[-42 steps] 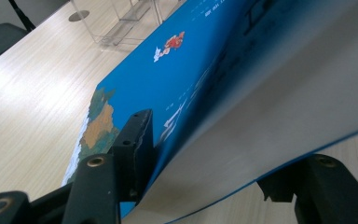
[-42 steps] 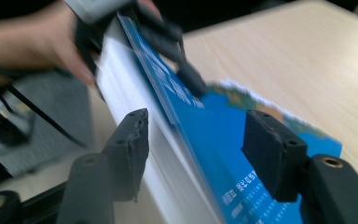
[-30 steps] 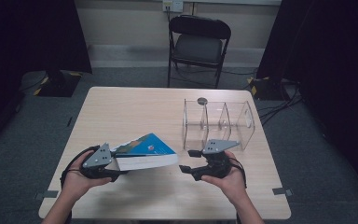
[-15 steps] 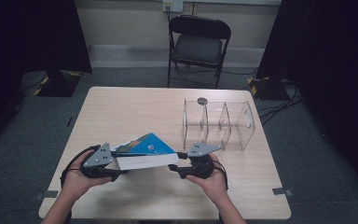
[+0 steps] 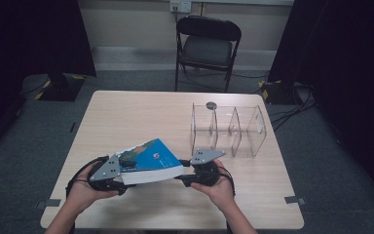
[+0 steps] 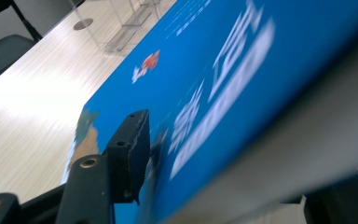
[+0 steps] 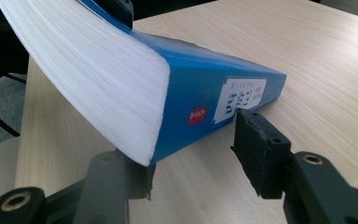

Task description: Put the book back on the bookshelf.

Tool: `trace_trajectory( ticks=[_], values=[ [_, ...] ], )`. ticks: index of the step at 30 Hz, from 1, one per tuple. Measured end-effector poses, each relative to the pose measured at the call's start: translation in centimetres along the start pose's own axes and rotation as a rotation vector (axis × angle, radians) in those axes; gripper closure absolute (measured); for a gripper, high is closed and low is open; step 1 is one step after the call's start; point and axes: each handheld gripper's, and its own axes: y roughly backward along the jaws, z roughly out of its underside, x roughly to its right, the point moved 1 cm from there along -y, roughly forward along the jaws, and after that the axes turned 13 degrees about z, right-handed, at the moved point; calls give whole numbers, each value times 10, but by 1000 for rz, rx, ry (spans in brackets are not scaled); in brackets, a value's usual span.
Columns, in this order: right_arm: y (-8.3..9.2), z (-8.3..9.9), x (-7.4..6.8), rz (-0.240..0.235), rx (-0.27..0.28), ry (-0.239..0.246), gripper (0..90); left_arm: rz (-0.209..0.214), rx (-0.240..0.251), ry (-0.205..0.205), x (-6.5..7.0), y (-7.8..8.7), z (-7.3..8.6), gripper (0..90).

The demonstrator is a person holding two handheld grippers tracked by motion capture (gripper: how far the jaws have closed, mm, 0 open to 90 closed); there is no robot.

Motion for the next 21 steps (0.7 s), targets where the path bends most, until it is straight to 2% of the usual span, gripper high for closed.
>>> trace_trajectory(
  ticks=[1, 2, 4, 5, 6, 7, 9, 11, 13, 16, 19, 21],
  values=[
    [-1, 0, 1, -1, -6, 0, 503, -10, 2, -10, 1, 1, -1, 487],
    [0, 0, 1, -4, -6, -3, 506, -19, -5, -13, 1, 2, -3, 500],
    [1, -1, 2, -6, 8, -18, 516, -16, 17, 25, 0, 5, -5, 508],
    [1, -1, 2, -6, 8, -18, 516, -16, 17, 25, 0, 5, -5, 511],
    [3, -1, 6, 1, 34, -72, 448, -18, 43, 66, -3, 8, -9, 515],
    [4, 0, 7, 5, 34, -85, 403, -20, 50, 80, -5, 10, -11, 517],
    [4, 6, 8, 18, -8, -91, 339, -22, 80, 114, -11, 18, -16, 533],
    [4, 17, 5, 24, -50, -86, 314, -34, 101, 136, -17, 28, -19, 551],
    [4, 29, 2, 30, -89, -73, 303, -47, 134, 188, -24, 36, -21, 564],
    [3, 48, -1, 41, -170, -53, 269, -73, 152, 246, -35, 48, -21, 587],
    [2, 61, -1, 46, -197, -72, 253, -87, 176, 295, -46, 57, -18, 601],
    [1, 66, 0, 52, -216, -70, 234, -98, 180, 308, -51, 61, -16, 604]
  ],
)
